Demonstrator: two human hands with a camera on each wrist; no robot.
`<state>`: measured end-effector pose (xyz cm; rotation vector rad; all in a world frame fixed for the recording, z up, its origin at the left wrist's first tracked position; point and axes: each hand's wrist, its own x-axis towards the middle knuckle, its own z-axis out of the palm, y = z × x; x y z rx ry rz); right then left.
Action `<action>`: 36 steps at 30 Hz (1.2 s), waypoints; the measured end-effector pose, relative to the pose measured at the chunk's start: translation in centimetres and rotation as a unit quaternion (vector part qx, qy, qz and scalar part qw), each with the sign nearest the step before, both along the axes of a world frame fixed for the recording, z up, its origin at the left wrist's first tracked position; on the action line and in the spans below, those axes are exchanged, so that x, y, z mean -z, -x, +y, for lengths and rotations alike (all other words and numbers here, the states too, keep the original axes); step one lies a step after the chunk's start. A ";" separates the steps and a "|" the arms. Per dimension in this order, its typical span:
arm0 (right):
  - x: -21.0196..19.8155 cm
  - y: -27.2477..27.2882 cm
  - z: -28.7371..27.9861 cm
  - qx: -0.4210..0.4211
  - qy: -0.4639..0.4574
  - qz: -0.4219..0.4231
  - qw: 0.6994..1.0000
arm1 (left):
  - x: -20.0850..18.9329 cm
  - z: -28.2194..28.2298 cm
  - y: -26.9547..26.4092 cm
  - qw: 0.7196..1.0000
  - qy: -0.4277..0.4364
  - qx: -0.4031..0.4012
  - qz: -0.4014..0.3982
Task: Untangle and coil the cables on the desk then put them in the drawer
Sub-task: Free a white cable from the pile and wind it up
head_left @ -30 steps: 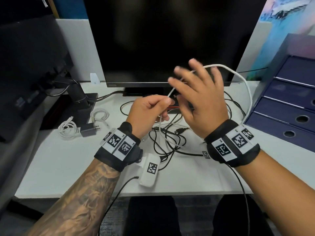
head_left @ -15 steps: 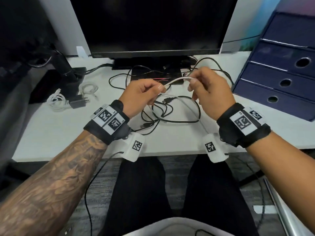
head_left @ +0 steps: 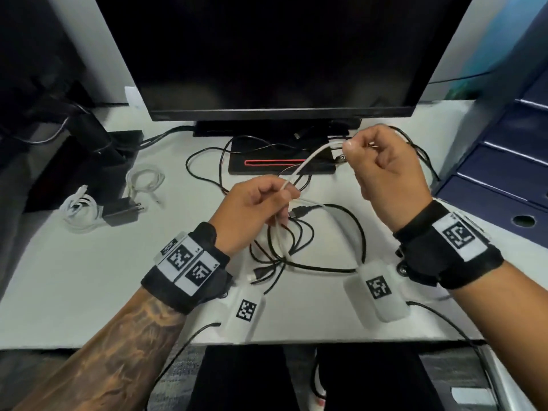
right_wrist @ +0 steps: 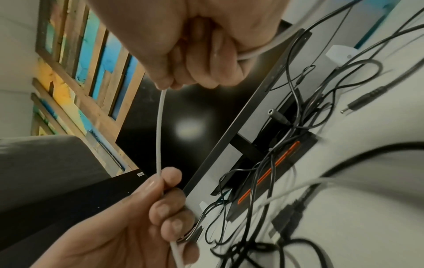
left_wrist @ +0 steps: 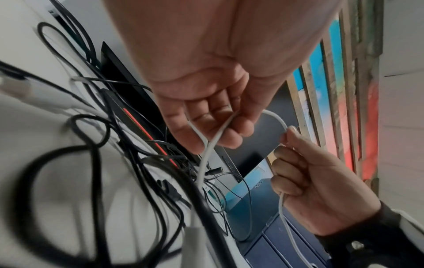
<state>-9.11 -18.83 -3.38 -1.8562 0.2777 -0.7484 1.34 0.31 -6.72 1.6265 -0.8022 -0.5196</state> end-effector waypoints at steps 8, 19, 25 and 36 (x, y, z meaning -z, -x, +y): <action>-1.0 -4.5 -1.2 -0.039 0.005 -0.035 0.999 | -2.3 -1.9 -4.0 0.998 0.038 -0.057 0.014; -4.4 -6.1 -0.8 -0.015 0.145 -0.063 0.987 | -5.2 -1.9 -7.0 0.991 0.062 -0.089 -0.078; -5.5 -6.1 -2.6 0.063 0.128 -0.104 0.984 | -6.2 -0.6 -6.8 0.999 0.033 -0.037 0.022; -3.5 -5.1 0.0 -0.042 0.335 -0.014 0.941 | -5.7 -0.3 -4.8 0.995 0.070 0.052 0.058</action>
